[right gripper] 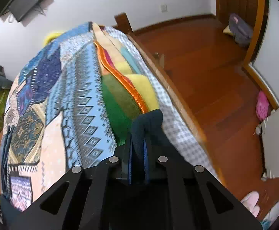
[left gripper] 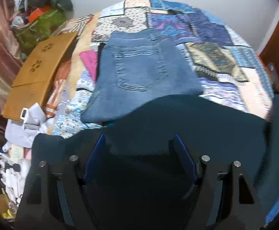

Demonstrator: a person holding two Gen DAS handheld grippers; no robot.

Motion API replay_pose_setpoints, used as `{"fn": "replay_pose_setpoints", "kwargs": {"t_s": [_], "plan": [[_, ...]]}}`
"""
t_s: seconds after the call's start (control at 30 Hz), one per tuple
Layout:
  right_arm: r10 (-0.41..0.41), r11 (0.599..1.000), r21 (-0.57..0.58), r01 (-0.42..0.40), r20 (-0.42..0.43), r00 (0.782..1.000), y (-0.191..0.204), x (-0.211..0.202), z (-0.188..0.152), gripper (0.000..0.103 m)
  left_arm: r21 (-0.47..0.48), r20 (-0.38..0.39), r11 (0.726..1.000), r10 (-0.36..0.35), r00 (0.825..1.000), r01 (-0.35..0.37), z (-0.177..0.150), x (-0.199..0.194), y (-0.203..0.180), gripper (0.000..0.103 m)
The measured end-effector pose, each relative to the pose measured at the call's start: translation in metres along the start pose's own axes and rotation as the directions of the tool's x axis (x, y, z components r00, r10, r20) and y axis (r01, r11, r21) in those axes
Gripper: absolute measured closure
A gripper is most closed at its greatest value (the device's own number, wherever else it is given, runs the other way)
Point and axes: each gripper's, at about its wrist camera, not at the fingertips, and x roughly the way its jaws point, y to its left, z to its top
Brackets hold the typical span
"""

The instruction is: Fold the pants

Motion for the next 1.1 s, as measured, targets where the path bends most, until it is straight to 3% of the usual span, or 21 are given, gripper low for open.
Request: {"fn": "replay_pose_setpoints", "kwargs": {"t_s": [0.23,0.6,0.73,1.1], "plan": [[0.047,0.996,-0.085,-0.036,0.142,0.989,-0.008,-0.093,-0.009,0.095,0.043,0.014,0.999,-0.018,1.0,0.017,-0.011,-0.021,-0.024,0.03],[0.123,0.991,-0.095,-0.095,0.349,0.929,-0.035,-0.212,-0.03,0.095,0.086,-0.019,0.993,-0.081,0.997,0.082,-0.03,-0.031,-0.064,0.03],[0.112,0.993,-0.078,-0.09,0.359,0.927,-0.045,-0.219,-0.056,0.095,0.119,-0.033,0.988,-0.096,0.995,0.1,-0.039,-0.032,-0.079,0.03],[0.002,0.996,0.086,-0.018,0.183,0.983,-0.094,-0.148,-0.145,0.094,0.152,-0.051,0.983,-0.093,0.994,0.099,-0.063,-0.031,-0.092,0.028]]}}
